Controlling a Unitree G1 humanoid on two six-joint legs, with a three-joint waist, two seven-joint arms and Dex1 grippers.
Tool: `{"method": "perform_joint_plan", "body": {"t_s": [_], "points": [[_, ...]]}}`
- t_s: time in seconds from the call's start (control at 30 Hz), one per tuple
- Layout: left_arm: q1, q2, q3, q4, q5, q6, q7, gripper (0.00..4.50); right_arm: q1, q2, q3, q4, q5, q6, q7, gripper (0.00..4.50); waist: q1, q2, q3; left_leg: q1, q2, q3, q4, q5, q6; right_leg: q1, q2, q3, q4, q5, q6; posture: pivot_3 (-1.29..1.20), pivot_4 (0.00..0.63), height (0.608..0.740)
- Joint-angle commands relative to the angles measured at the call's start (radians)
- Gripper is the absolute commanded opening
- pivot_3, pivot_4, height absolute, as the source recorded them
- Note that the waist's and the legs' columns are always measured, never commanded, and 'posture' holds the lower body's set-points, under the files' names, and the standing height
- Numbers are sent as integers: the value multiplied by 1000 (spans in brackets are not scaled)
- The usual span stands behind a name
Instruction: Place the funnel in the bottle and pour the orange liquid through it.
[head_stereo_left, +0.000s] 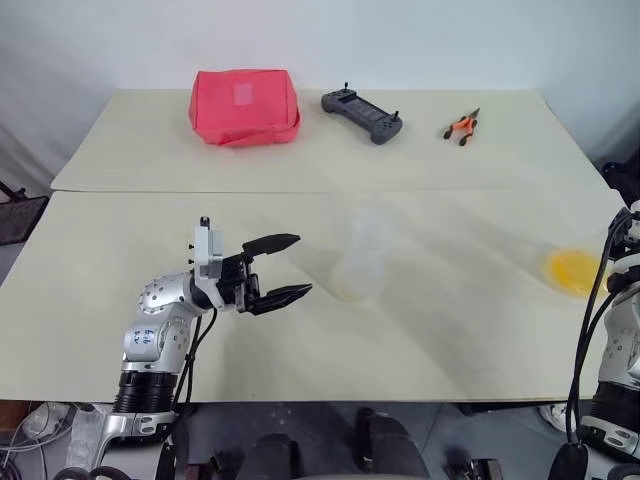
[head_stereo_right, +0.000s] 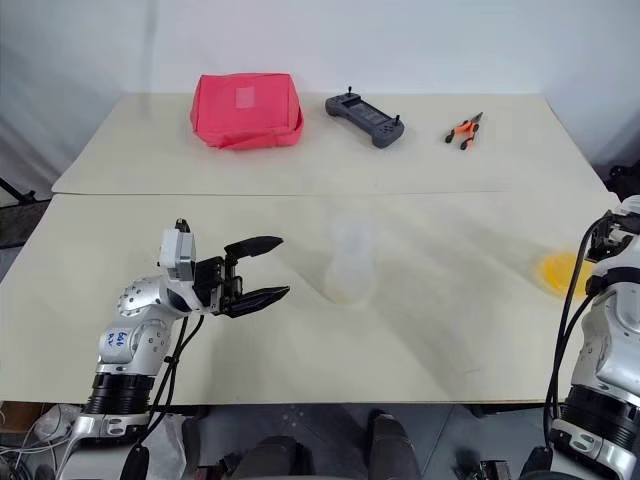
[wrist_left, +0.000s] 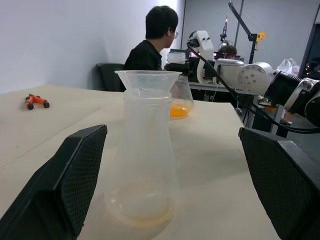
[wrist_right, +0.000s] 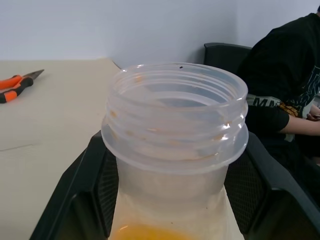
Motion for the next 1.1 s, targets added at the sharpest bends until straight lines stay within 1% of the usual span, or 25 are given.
{"method": "perform_joint_plan", "body": {"t_s": [0.03,0.13,0.23,0.3,0.37,0.43,0.5,0.63,0.73,0.8,1.0,1.1], "points": [[-3,15,9,-16,-27,-21,-30,4500,21,1,24,-189,24,44,-3,2451,0,1,0,0,0,0,0,0,0,0,0,0,0,0,0,0,150,740],[-16,19,6,15,-19,-44,-68,4500,47,2,77,-338,26,106,2,2451,0,1,0,0,1,0,0,0,0,0,1,0,0,0,0,0,150,740],[-50,15,7,63,-16,-65,-97,4500,45,8,158,-512,25,194,-12,2451,1,1,0,0,1,0,0,0,0,0,1,0,0,0,0,0,150,740],[-74,9,11,98,-11,-84,-103,4500,44,-2,200,-565,12,220,0,2451,1,1,0,0,1,0,0,0,0,-1,1,-1,0,0,0,0,150,740],[-100,0,18,142,-5,-114,-105,4500,49,-40,277,-619,-25,224,44,2451,2,1,0,0,0,0,0,0,0,-1,1,-1,0,0,0,0,150,740],[-116,-5,21,170,-7,-133,-112,4500,40,-54,325,-657,-46,236,58,2451,2,1,0,-1,0,0,0,0,0,-1,1,-1,-1,0,0,0,150,740],[-124,-4,21,190,-12,-137,-118,4500,21,-56,350,-673,-60,250,57,2451,2,1,0,-2,-2,-1,0,-1,1,-1,1,-2,-2,0,0,0,150,740],[-142,1,23,219,-21,-125,-129,4500,-58,-104,461,-701,-147,235,93,2451,1,1,0,-10,-7,-2,2,-1,1,-8,-1,-2,-2,1,1,0,150,740],[-155,0,26,232,-24,-120,-134,4500,-99,-147,525,-696,-215,222,128,2451,2,1,0,-11,-7,-2,1,-1,1,-9,-1,-4,-1,1,1,0,150,740],[-165,0,27,241,-26,-116,-140,4500,-121,-183,569,-684,-268,181,160,2451,2,1,0,-11,-7,-2,1,-1,1,-9,-1,-5,-2,1,1,0,150,740],[-189,-2,29,257,-20,-112,-147,4500,-139,-251,634,-634,-384,53,244,2451,1,1,0,-11,-8,-1,1,-1,1,-9,-1,-5,-2,1,1,0,150,740],[-189,-3,29,254,-20,-110,-145,4500,-143,-252,641,-614,-415,9,265,2451,0,0,1,-11,-7,1,1,-1,1,-9,-1,-5,-2,1,1,0,150,740]]}}
